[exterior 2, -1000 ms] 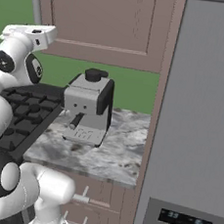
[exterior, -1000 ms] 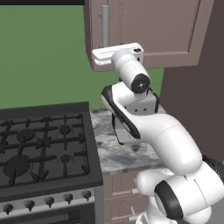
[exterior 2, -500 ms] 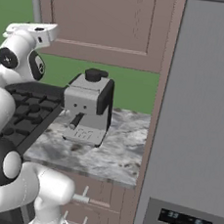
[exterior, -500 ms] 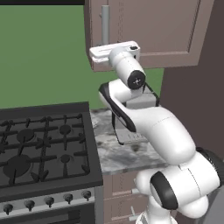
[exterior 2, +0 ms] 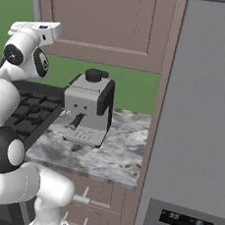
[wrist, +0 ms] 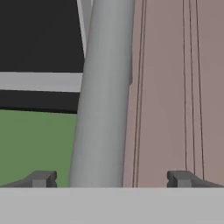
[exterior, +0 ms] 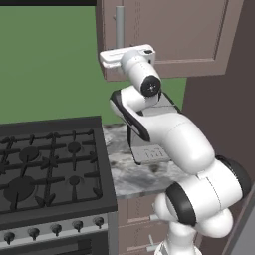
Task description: Get the candle and the liquor from the cabinet and move them to the dining counter.
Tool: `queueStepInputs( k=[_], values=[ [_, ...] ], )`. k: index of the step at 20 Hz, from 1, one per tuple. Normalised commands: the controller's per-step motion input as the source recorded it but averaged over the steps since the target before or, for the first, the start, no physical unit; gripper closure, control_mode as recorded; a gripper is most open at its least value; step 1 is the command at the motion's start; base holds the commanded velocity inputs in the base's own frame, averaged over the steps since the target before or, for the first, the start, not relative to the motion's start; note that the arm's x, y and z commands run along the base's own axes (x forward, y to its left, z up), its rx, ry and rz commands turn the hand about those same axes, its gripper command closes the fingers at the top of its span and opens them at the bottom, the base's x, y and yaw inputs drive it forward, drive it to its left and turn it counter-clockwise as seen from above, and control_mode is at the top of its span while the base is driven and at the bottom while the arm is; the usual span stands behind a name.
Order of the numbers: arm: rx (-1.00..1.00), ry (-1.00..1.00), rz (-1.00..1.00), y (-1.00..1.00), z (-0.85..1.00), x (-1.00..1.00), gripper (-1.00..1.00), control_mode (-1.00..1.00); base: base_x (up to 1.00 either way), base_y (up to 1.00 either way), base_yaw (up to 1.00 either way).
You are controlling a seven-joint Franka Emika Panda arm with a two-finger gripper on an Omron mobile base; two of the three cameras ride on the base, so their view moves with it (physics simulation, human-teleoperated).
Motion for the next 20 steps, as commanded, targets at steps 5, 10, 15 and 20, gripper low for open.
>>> queueStepInputs(
  k=[5, 10, 15, 20],
  values=[
    [0.00, 0.00, 0.00, 0.06, 0.00, 0.15, 1.00, -1.00, 0.00, 0.00, 0.00],
    [0.00, 0.00, 0.00, 0.00, 0.00, 0.00, 1.00, -1.00, 0.00, 0.00, 0.00],
    [0.00, 0.00, 0.00, 0.00, 0.00, 0.00, 1.00, -1.00, 0.00, 0.00, 0.00],
    [0.00, 0.00, 0.00, 0.00, 0.00, 0.00, 1.00, -1.00, 0.00, 0.00, 0.00]
  ],
)
